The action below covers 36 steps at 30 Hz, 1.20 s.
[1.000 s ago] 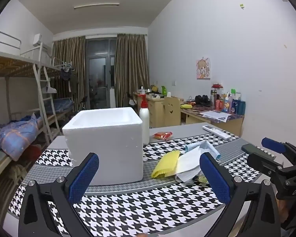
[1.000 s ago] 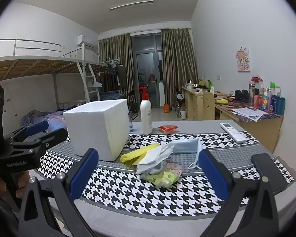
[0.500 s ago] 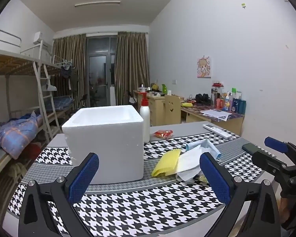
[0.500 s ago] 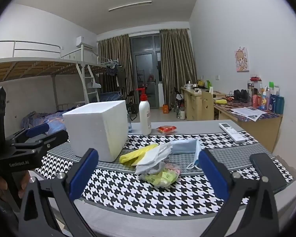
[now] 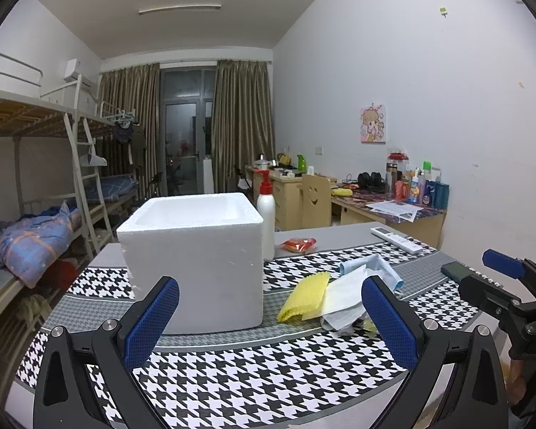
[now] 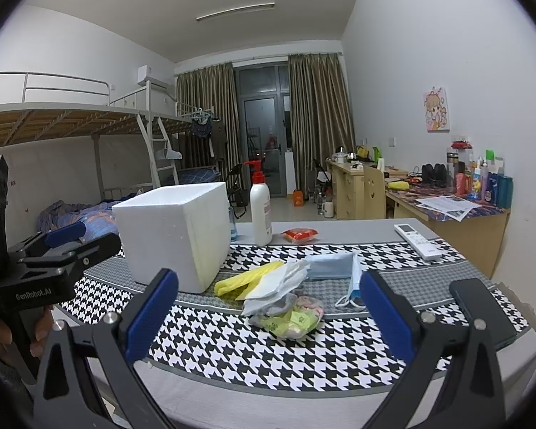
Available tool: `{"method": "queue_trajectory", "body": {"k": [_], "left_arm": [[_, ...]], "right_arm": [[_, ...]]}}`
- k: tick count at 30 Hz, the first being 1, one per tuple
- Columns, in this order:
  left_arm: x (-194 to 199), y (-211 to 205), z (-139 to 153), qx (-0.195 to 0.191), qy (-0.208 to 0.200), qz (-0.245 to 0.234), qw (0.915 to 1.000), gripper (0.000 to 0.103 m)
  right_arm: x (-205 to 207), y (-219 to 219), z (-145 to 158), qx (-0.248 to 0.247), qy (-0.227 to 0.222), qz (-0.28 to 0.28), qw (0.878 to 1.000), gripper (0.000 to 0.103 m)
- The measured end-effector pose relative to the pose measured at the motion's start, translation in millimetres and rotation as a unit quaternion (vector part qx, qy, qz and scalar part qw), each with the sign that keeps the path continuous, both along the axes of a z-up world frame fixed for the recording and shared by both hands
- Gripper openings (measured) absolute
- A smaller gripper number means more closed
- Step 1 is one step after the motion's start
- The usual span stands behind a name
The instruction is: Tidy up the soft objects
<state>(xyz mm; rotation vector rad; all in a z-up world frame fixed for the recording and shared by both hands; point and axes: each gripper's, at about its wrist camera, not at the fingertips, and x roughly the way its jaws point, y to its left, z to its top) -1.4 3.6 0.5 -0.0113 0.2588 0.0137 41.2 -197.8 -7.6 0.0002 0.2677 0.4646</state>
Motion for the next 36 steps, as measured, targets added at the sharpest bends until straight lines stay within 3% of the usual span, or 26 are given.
{"method": "queue_trajectory", "body": {"k": [36], "left_arm": [[14.8,-9.4,6.9,0.009,0.008,-0.014,0.9998,0.102]], "right_arm": [[20.0,-3.8,-1.9,-0.013,0.012,-0.013,1.000,0.103]]}}
